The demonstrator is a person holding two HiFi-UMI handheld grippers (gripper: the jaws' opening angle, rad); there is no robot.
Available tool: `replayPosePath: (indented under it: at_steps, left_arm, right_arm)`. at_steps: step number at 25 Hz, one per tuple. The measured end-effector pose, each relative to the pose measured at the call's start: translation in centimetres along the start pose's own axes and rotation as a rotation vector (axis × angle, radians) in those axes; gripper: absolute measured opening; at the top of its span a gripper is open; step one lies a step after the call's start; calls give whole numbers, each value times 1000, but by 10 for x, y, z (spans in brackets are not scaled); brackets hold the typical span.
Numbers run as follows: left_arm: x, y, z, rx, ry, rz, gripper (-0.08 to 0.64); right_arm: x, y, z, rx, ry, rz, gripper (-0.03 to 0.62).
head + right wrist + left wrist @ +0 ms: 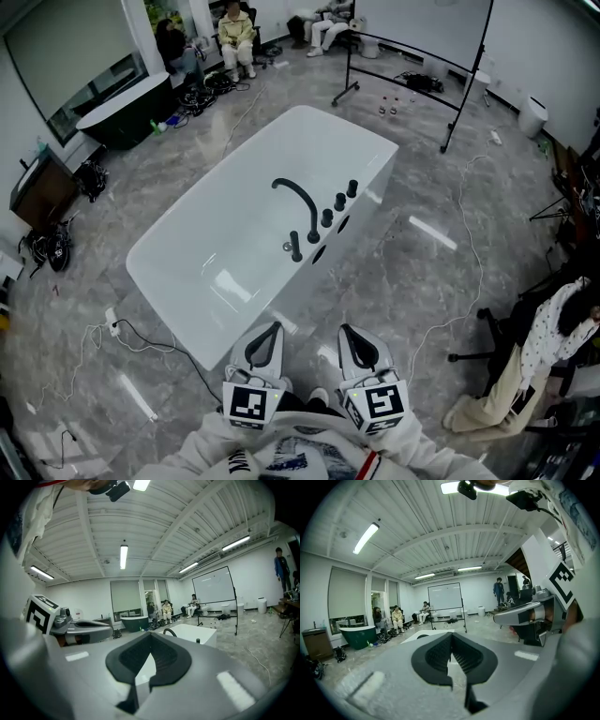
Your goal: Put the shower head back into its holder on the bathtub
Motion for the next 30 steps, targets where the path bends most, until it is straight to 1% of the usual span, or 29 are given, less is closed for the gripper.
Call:
replayPosePath:
  at_steps: [9,19,30]
  left_arm:
    - [-8,12,-6,20,-22,-4,-8]
    - [-3,37,-17,34,-26,-11,-8]
    - [1,51,-20,38,-31,-24,-8]
  right_arm:
    - [-6,20,-3,13,21,-36,5]
    - [-8,42,12,38,20,-34,5]
    - [-7,52,23,43,23,-39,5]
Point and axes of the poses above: the fingertips, and each gripper's own axes: z forward along the fingers, y to its left, x out of its underside, the point moved 5 cm from there along -z, backward along the fingers, and after that the axes turned 6 degrees about -x, right-handed, at the moved point
